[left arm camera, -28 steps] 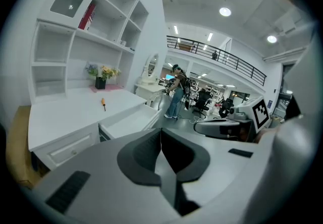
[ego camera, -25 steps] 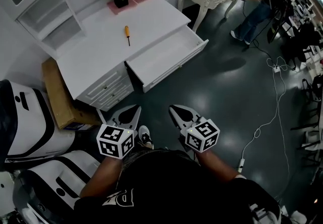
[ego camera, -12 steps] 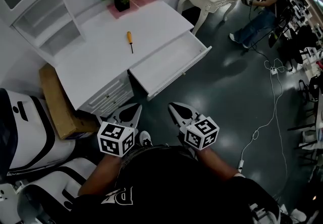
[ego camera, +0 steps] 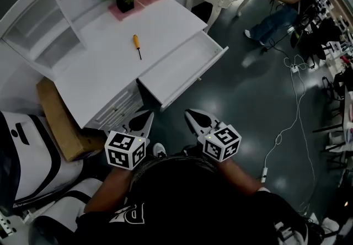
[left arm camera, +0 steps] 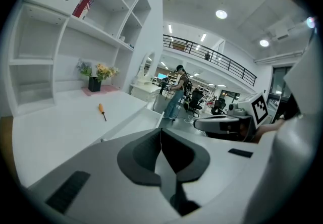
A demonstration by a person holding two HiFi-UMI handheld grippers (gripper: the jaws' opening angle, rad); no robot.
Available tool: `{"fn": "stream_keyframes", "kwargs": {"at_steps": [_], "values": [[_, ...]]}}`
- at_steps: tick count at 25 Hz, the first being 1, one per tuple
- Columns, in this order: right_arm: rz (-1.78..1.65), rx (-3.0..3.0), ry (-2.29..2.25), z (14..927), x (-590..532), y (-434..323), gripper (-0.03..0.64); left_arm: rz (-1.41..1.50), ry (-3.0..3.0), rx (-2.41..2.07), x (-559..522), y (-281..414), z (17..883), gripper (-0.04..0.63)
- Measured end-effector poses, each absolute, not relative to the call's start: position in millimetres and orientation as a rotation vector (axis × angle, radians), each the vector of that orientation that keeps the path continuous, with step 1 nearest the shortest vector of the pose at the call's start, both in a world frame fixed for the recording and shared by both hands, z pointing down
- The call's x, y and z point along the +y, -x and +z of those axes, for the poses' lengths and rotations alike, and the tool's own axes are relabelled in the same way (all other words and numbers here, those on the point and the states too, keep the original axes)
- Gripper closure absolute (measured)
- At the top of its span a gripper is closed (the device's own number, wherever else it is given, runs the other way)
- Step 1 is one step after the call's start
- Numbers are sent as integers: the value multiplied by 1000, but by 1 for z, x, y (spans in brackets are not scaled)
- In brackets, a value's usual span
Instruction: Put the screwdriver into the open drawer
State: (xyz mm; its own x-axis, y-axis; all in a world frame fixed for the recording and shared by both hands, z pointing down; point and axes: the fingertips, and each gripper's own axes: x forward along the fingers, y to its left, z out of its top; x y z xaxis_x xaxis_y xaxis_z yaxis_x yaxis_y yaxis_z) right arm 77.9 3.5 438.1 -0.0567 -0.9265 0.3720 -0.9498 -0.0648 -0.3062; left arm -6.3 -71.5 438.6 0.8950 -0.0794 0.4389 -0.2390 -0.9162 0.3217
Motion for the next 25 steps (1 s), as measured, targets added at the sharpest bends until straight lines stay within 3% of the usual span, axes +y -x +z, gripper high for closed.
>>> {"fn": "stream_keyframes", "kwargs": {"at_steps": [15,25], "values": [[793,-2154,-2058,447,-14,-88,607,588,-2652,-311,-86,2,449,580],[806,-2251,-1954,448,-60,-136,607,618,-2636,-432,-114,-42,452,580]]}}
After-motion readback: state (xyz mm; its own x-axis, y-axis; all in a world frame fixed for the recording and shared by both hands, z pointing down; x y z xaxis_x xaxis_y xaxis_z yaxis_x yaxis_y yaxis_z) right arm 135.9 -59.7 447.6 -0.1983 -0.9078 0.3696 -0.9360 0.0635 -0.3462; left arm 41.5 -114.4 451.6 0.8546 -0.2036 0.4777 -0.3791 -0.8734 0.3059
